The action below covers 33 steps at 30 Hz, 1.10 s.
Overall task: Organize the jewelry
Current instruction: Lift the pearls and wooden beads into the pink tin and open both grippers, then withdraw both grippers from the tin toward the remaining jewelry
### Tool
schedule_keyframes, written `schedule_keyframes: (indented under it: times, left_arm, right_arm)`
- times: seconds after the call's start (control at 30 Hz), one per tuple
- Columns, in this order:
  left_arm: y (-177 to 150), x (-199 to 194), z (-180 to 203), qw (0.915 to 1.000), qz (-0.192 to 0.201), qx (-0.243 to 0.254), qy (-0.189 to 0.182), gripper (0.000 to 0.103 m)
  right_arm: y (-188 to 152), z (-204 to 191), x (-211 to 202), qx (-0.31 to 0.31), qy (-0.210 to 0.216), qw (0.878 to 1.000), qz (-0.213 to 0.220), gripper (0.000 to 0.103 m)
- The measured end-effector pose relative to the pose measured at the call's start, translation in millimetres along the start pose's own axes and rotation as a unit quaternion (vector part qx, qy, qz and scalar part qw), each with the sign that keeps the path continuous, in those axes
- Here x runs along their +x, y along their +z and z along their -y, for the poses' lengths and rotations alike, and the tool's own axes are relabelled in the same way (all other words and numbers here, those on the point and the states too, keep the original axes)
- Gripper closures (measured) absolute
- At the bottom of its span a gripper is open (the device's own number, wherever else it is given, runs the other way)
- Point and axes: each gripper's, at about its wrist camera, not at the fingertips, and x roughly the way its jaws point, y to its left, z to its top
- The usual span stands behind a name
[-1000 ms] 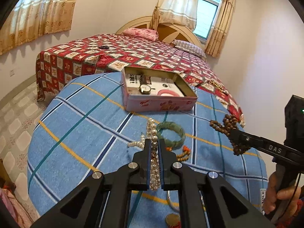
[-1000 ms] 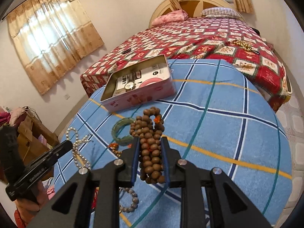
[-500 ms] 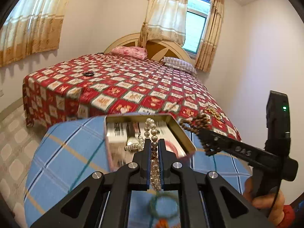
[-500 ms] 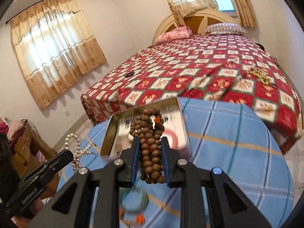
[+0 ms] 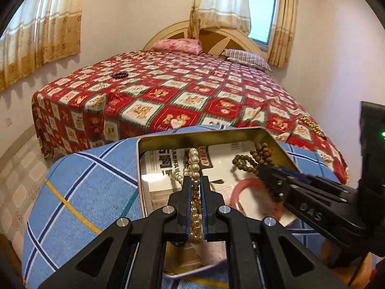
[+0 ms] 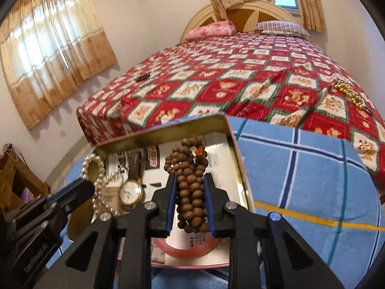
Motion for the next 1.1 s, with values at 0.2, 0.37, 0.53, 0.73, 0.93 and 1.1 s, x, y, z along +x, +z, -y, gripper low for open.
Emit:
schedule_keyframes:
  times: [0.2,0.37,0.53,0.73,0.93,1.1]
  left_arm:
    - [-5,6,2,0.9996,-0.002,0.010,0.027,0.096]
    - [-3,-4,7,0.9990,0.009,0.021,0.038,0.061]
    - [-7,-30,3,0.9984,0.031,0.003,0.047,0.038]
    - [-28,-53,-2,0.9988,0.005,-0.021,0.045,0.038]
    - [-48,-75,3,0.9981,-0.008,-0.020,0.057,0.038]
    - [-66,-90,5,0.9978,-0.018,-0.027,0.057,0.038]
  right_arm:
    - [1,-1,-4,-0.007,0.004,1.000,0.012,0.071]
    - [6,-1,-22,0.004,0.015,0.998,0.058,0.049]
    - [9,4,-40,0.008,-0.022,0.996,0.084,0.049]
    - [-8,14,-66,0.012,-0.038,0.998,0.056,0.049]
    - [-43,24,-90,0.017,-0.056,0.998,0.027,0.049]
    - [-66,30,-104,0.027,-0.063,0.998,0.013,0.049]
